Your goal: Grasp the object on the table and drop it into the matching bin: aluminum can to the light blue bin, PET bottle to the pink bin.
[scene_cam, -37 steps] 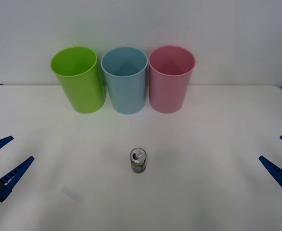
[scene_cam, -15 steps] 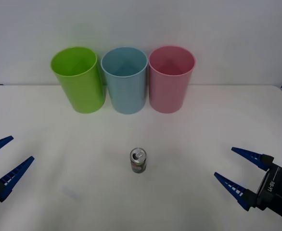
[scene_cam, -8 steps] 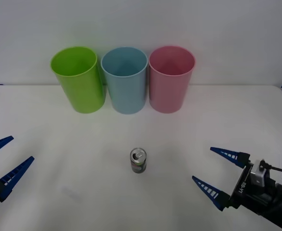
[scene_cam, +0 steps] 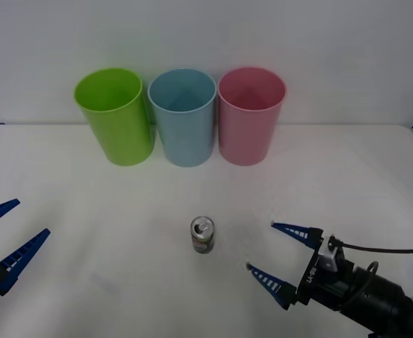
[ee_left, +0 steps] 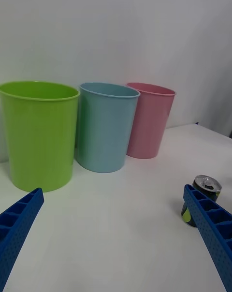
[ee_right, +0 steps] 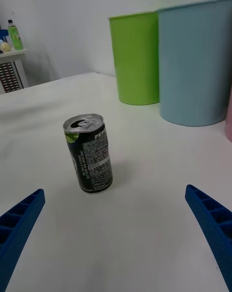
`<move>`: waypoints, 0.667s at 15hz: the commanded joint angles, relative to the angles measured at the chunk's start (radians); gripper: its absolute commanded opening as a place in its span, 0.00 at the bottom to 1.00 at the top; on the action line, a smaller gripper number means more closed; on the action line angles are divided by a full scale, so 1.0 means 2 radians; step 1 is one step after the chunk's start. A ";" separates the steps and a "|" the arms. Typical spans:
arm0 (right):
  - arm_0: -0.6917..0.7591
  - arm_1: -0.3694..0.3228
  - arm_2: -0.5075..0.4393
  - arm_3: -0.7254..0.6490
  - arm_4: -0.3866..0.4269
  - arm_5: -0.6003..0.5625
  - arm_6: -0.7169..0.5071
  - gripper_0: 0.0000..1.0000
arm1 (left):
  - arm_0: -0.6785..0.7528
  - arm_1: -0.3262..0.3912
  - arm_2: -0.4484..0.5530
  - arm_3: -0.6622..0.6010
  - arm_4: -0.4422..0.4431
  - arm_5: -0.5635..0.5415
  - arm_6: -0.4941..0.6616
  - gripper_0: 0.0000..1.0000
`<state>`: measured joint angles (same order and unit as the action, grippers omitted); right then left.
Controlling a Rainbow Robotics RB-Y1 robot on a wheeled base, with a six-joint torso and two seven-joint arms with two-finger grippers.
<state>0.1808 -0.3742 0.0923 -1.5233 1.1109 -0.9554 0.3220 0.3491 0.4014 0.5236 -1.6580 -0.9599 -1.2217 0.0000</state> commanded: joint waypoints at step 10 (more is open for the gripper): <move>-0.040 0.038 0.055 0.053 0.009 0.061 0.042 1.00 | 0.000 0.000 0.000 0.000 0.000 0.000 0.000 1.00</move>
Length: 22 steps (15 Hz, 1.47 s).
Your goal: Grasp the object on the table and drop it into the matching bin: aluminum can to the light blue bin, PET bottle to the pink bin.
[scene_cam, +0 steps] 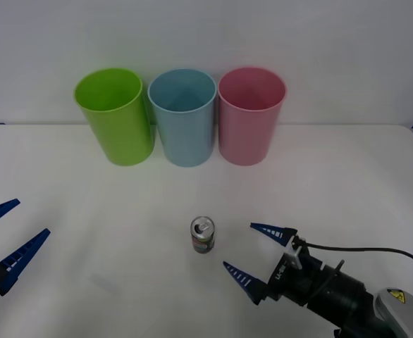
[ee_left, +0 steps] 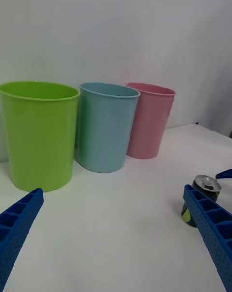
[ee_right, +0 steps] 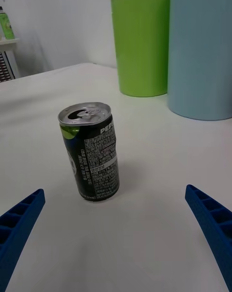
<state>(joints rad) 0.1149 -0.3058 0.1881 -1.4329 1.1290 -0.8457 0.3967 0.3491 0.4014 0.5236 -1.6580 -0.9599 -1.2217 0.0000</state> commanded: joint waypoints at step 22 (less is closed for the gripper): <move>-0.082 0.042 0.089 0.068 0.000 0.109 0.044 1.00 | 0.000 0.000 0.000 0.000 0.000 0.000 0.000 1.00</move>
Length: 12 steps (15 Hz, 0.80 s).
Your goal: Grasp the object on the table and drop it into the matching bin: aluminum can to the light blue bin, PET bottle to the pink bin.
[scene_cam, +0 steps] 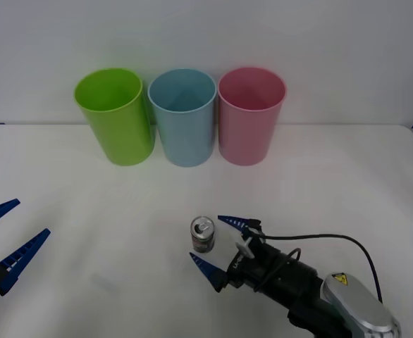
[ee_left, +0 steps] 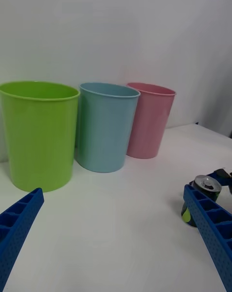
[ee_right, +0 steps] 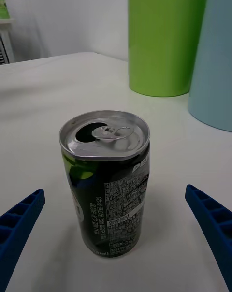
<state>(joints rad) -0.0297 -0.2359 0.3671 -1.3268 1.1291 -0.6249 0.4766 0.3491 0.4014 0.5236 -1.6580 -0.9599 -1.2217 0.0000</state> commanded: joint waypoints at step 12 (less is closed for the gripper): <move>-0.020 0.024 0.017 0.025 0.001 0.012 0.011 1.00 | 0.000 0.000 0.000 0.000 0.000 0.000 0.000 1.00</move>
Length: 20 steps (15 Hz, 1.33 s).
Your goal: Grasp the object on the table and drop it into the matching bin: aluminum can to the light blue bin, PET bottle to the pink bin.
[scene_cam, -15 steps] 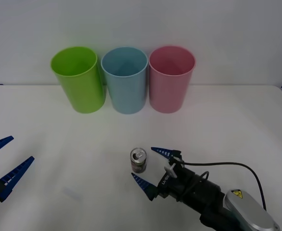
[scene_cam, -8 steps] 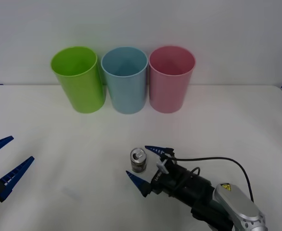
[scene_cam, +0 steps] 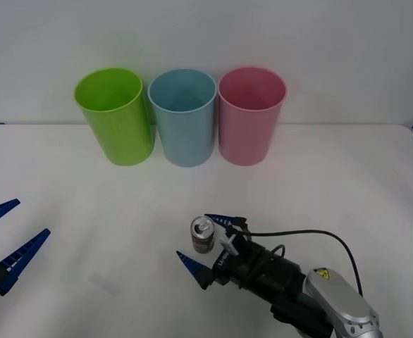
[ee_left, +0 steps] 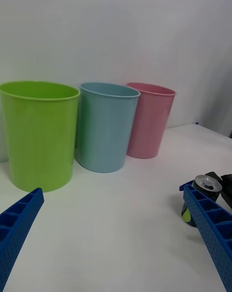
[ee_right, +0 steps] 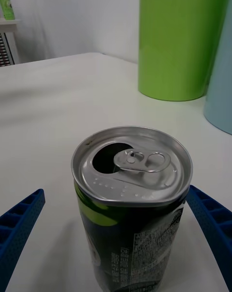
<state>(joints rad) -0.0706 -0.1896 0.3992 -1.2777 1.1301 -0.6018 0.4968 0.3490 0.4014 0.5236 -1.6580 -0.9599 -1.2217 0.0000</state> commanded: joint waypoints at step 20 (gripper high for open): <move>0.011 -0.013 0.004 -0.057 -0.014 0.013 -0.009 0.00 | 0.000 0.000 0.000 0.000 0.000 0.000 0.000 1.00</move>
<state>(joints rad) -0.0538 -0.2080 0.4065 -1.3698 1.1102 -0.5785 0.4855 0.3490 0.4014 0.5236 -1.6580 -0.9599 -1.2217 0.0000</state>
